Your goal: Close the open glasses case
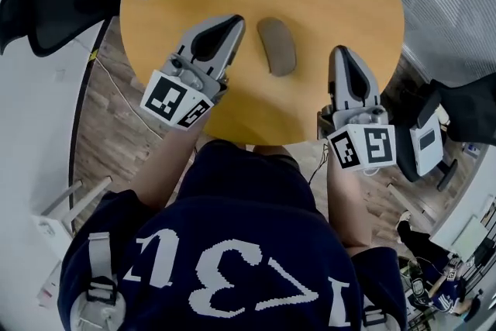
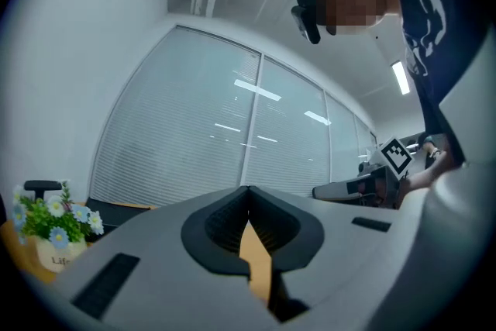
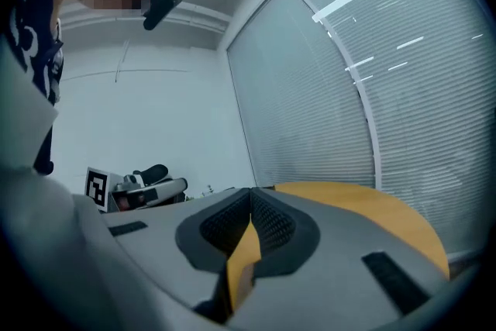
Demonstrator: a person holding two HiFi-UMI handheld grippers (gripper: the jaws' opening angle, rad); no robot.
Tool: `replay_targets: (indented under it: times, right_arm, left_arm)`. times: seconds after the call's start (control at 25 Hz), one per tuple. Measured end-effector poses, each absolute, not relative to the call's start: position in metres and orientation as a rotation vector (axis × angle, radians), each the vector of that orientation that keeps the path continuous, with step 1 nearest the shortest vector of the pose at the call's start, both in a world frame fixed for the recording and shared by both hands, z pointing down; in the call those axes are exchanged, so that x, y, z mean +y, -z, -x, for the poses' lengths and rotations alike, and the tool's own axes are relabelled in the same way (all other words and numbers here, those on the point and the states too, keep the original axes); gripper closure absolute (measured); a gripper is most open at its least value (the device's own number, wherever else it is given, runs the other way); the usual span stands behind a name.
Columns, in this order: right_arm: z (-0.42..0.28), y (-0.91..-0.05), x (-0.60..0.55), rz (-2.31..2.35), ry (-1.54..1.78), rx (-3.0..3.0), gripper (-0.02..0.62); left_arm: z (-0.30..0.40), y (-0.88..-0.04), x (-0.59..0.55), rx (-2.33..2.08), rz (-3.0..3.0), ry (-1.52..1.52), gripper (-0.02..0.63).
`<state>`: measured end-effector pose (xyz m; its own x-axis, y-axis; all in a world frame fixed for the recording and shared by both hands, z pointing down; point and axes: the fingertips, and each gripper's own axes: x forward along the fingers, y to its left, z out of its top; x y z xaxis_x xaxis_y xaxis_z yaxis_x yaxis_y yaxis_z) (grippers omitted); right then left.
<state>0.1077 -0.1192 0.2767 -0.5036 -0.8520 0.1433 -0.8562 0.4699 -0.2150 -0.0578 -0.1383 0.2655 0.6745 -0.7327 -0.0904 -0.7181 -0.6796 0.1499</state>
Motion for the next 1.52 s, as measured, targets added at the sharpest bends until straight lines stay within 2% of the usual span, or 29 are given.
replay_targets:
  times: [0.36, 0.72, 0.84, 0.92, 0.96, 1.16, 1.52]
  right_arm:
    - [-0.093, -0.395, -0.102, -1.444, -0.606, -2.446, 0.569]
    - [-0.081, -0.474, -0.083, -1.404, -0.809, -2.301, 0.566]
    - [-0.071, -0.491, -0.073, -1.385, -0.883, -2.264, 0.555]
    - [-0.07, -0.502, -0.07, -1.393, -0.908, -2.23, 0.498]
    - [-0.07, -0.507, -0.07, -1.398, -0.923, -2.215, 0.492]
    - [-0.066, -0.53, -0.066, -1.387, -1.001, -2.114, 0.516]
    - [-0.07, -0.533, -0.066, -1.345, -1.033, -2.112, 0.504]
  left_arm:
    - [0.011, -0.347, -0.159, -0.97, -2.836, 0.036, 0.592]
    - [-0.021, -0.429, -0.168, -0.799, -2.838, -0.242, 0.592]
    - [-0.028, -0.444, -0.173, -0.726, -2.832, -0.29, 0.592]
    - [-0.034, -0.455, -0.175, -0.671, -2.833, -0.356, 0.592]
    - [-0.038, -0.461, -0.175, -0.648, -2.839, -0.406, 0.592]
    - [-0.048, -0.492, -0.17, -0.561, -2.872, -0.685, 0.593]
    - [-0.03, -0.495, -0.165, -0.651, -2.73, -0.703, 0.593]
